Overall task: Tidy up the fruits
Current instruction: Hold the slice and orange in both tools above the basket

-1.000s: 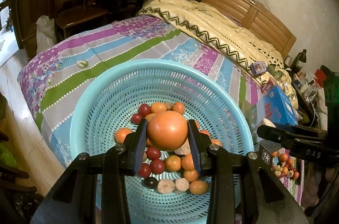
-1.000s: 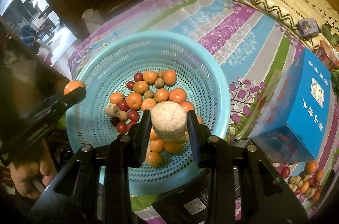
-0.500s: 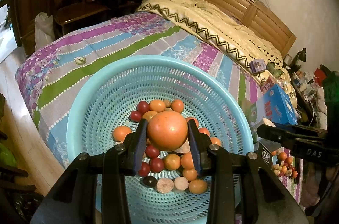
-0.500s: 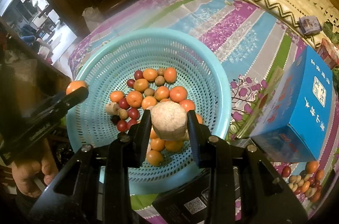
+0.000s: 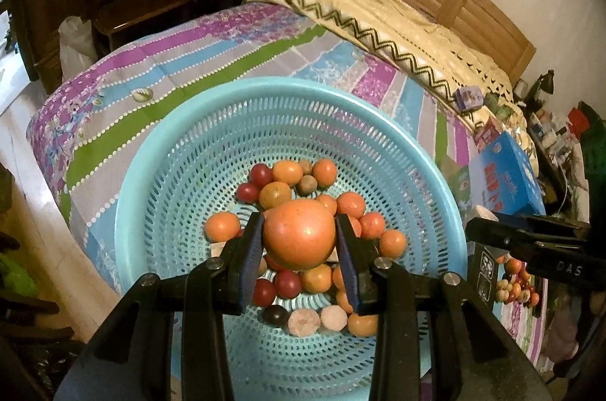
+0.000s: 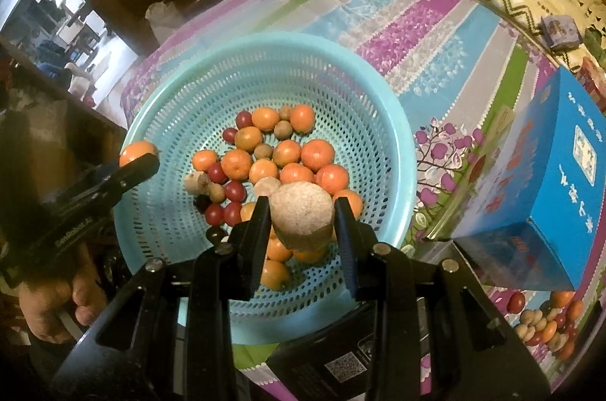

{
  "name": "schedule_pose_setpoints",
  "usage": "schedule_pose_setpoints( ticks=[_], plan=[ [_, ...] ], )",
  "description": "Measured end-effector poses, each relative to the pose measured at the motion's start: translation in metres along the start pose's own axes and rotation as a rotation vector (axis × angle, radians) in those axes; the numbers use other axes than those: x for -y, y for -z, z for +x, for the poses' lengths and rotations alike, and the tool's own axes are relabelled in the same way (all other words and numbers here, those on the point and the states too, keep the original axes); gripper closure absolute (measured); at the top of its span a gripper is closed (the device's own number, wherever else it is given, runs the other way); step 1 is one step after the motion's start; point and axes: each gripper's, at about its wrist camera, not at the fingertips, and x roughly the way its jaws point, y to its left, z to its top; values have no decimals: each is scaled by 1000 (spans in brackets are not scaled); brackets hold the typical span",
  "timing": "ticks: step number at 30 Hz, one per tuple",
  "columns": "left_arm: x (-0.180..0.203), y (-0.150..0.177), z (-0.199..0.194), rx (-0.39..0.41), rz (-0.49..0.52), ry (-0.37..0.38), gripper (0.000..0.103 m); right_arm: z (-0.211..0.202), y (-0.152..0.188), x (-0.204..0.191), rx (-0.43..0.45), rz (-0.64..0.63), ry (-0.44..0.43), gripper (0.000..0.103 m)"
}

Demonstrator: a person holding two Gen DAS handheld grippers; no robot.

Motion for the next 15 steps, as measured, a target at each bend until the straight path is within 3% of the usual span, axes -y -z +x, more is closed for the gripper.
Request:
schedule_pose_setpoints(
  ticks=[15],
  plan=[
    [8, 4, 15, -97, 24, 2, 65, 14, 4, 3, -51, -12, 24, 69]
  ],
)
